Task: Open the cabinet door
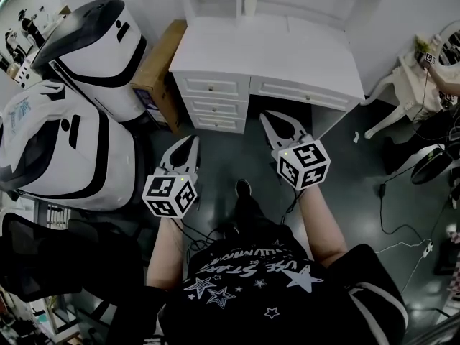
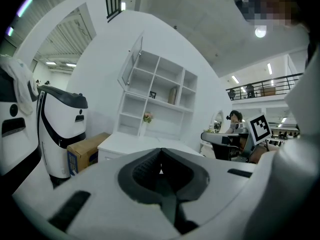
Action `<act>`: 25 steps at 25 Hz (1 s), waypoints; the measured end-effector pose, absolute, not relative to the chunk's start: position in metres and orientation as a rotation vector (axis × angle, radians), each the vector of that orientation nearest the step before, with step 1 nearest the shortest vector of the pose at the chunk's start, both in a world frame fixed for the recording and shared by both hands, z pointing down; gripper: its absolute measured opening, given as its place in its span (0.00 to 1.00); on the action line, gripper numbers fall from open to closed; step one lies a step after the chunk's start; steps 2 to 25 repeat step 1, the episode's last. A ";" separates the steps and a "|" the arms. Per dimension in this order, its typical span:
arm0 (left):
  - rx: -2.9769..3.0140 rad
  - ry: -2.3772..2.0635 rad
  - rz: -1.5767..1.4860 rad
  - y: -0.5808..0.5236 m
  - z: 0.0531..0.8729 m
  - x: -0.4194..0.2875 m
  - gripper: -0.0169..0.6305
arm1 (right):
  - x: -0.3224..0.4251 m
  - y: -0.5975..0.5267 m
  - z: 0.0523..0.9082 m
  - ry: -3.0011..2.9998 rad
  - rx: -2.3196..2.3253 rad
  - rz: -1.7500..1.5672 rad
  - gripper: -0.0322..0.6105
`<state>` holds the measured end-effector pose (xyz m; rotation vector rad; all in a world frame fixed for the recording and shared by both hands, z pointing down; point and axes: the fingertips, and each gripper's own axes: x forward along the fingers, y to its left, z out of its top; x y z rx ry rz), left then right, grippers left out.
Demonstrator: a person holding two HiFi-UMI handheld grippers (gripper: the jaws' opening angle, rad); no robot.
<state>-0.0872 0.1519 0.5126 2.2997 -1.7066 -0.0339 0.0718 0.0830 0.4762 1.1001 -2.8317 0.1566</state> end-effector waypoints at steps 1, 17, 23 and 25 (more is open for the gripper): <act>2.300 -1.702 -0.035 0.159 0.514 -0.085 0.04 | 0.074 0.090 0.477 -2.829 1.104 0.153 0.06; 2.300 -1.702 -0.035 0.159 0.514 -0.085 0.04 | 0.074 0.090 0.477 -2.829 1.104 0.153 0.06; 2.300 -1.702 -0.035 0.159 0.514 -0.085 0.04 | 0.074 0.090 0.477 -2.829 1.104 0.153 0.06; 2.300 -1.702 -0.035 0.159 0.514 -0.085 0.04 | 0.074 0.090 0.477 -2.829 1.104 0.153 0.06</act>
